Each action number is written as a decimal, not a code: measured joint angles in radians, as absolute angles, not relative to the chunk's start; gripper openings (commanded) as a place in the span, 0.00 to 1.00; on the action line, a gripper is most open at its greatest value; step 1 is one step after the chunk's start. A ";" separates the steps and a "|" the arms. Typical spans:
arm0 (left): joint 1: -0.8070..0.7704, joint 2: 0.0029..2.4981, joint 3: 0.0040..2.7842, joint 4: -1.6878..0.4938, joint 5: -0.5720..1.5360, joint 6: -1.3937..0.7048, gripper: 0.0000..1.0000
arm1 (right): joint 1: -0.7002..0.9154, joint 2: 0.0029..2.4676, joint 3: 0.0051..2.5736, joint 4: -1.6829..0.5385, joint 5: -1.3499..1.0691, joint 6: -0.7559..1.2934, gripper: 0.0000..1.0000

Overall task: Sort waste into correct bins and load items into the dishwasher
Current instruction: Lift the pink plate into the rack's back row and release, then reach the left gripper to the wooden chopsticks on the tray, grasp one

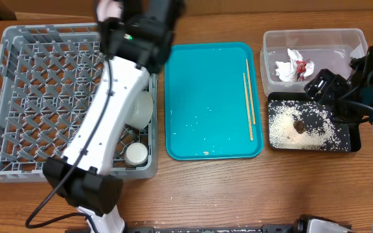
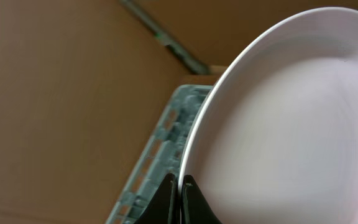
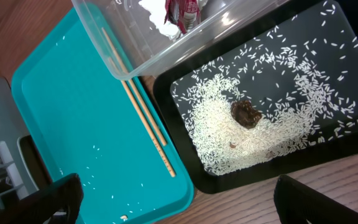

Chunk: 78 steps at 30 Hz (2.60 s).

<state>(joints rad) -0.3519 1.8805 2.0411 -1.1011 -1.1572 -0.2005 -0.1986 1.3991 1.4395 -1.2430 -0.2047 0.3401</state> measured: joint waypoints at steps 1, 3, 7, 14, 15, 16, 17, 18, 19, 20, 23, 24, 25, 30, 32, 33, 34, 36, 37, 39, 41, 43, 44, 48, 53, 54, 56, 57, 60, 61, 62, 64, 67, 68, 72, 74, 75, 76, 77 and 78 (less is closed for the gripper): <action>-0.316 1.883 2.041 -1.088 -1.168 -0.194 0.04 | -0.199 1.399 1.439 -1.243 -0.205 0.340 1.00; -0.261 1.883 2.041 -1.069 -1.182 -0.183 0.04 | -0.199 1.399 1.439 -1.242 -0.205 0.340 1.00; -0.169 1.884 2.041 -1.051 -1.176 -0.178 0.04 | -0.199 1.399 1.439 -1.243 -0.205 0.340 1.00; -0.109 1.909 2.040 -0.950 -1.075 -0.133 0.04 | -0.199 1.399 1.439 -1.243 -0.205 0.340 1.00; -0.109 1.921 2.040 -0.938 -1.068 -0.117 0.04 | -0.199 1.399 1.439 -1.243 -0.205 0.340 1.00; -0.109 1.935 2.040 -0.930 -1.062 -0.102 0.04 | -0.199 1.399 1.439 -1.243 -0.205 0.340 1.00; -0.109 1.951 2.040 -0.923 -1.055 -0.088 0.04 | -0.199 1.399 1.439 -1.243 -0.205 0.340 1.00; -0.110 1.964 2.040 -0.919 -1.050 -0.076 0.04 | -0.199 1.399 1.439 -1.242 -0.205 0.340 1.00; -0.110 1.982 2.040 -0.916 -1.047 -0.068 0.04 | -0.199 1.399 1.439 -1.243 -0.205 0.340 1.00; -0.110 1.996 2.040 -0.914 -1.043 -0.061 0.04 | -0.199 1.399 1.439 -1.243 -0.205 0.340 1.00; -0.109 2.040 2.038 -0.912 -1.035 -0.044 0.04 | -0.199 1.400 1.439 -1.243 -0.205 0.340 1.00; -0.109 2.056 2.038 -0.911 -1.035 -0.041 0.04 | -0.199 1.400 1.439 -1.242 -0.204 0.340 1.00; -0.109 2.068 2.038 -0.908 -1.034 -0.037 0.04 | -0.199 1.400 1.439 -1.243 -0.205 0.340 1.00; -0.110 2.135 2.037 -0.863 -1.027 0.017 0.04 | -0.199 1.400 1.439 -1.242 -0.205 0.340 1.00; -0.110 2.157 2.037 -0.856 -1.022 0.032 0.07 | -0.199 1.400 1.439 -1.243 -0.205 0.340 1.00; -0.110 2.169 2.037 -0.854 -1.019 0.040 0.17 | -0.199 1.400 1.439 -1.243 -0.205 0.340 1.00; -0.110 2.180 2.037 -0.852 -1.019 0.051 0.28 | -0.199 1.400 1.439 -1.243 -0.205 0.340 1.00; -0.111 2.198 2.037 -0.852 -1.016 0.064 0.47 | -0.199 1.400 1.439 -1.243 -0.205 0.340 1.00; -0.111 2.209 2.037 -0.850 -1.015 0.066 0.57 | -0.199 1.400 1.439 -1.243 -0.205 0.340 1.00; -0.111 2.220 2.037 -0.852 -1.001 0.072 0.73 | -0.199 1.400 1.439 -1.242 -0.205 0.340 1.00; -0.111 2.224 2.036 -0.859 -0.977 0.076 0.81 | -0.199 1.400 1.439 -1.243 -0.205 0.340 1.00; -0.111 2.224 2.036 -0.873 -0.957 0.076 0.83 | -0.199 1.400 1.439 -1.243 -0.205 0.340 1.00; -0.112 2.224 2.036 -0.881 -0.951 0.075 0.84 | -0.199 1.400 1.439 -1.243 -0.205 0.340 1.00; -0.116 2.224 2.044 -0.956 -0.911 0.073 1.00 | -0.199 1.400 1.439 -1.243 -0.205 0.340 1.00; -0.131 2.224 2.173 -1.137 -0.762 0.016 1.00 | -0.199 1.400 1.439 -1.243 -0.205 0.340 1.00; -0.132 2.223 2.218 -1.171 -0.722 0.005 1.00 | -0.199 1.400 1.439 -1.243 -0.205 0.340 1.00; -0.138 2.215 2.316 -1.230 -0.635 -0.016 1.00 | -0.199 1.400 1.439 -1.243 -0.205 0.340 1.00; -0.138 2.205 2.368 -1.264 -0.582 -0.029 1.00 | -0.199 1.400 1.439 -1.243 -0.205 0.340 1.00; -0.138 2.156 2.483 -1.344 -0.400 -0.067 1.00 | -0.199 1.400 1.439 -1.243 -0.205 0.340 1.00; -0.138 2.130 2.515 -1.368 -0.313 -0.084 1.00 | -0.199 1.400 1.439 -1.243 -0.205 0.340 1.00; -0.138 2.104 2.534 -1.383 -0.229 -0.103 1.00 | -0.199 1.400 1.439 -1.242 -0.205 0.340 1.00; -0.139 2.051 2.560 -1.410 -0.039 -0.137 0.92 | -0.199 1.400 1.439 -1.243 -0.205 0.340 1.00; -0.168 2.014 2.568 -1.436 0.168 -0.174 0.80 | -0.199 1.400 1.439 -1.243 -0.205 0.340 1.00; -0.187 2.013 2.566 -1.436 0.196 -0.187 0.81 | -0.199 1.400 1.439 -1.243 -0.205 0.340 1.00; -0.310 2.035 2.487 -1.409 0.171 -0.297 0.83 | -0.199 1.400 1.439 -1.243 -0.205 0.340 1.00; -0.382 2.067 2.433 -1.382 0.126 -0.360 0.82 | -0.199 1.400 1.439 -1.243 -0.205 0.340 1.00; -0.419 2.089 2.406 -1.359 0.105 -0.393 0.79 | -0.199 1.400 1.439 -1.243 -0.205 0.340 1.00; -0.448 2.112 2.383 -1.340 0.092 -0.421 0.73 | -0.199 1.400 1.439 -1.243 -0.205 0.340 1.00; -0.477 2.138 2.362 -1.315 0.082 -0.450 0.68 | -0.199 1.400 1.439 -1.243 -0.205 0.340 1.00; -0.500 2.162 2.347 -1.294 0.076 -0.476 0.63 | -0.199 1.400 1.439 -1.243 -0.205 0.340 1.00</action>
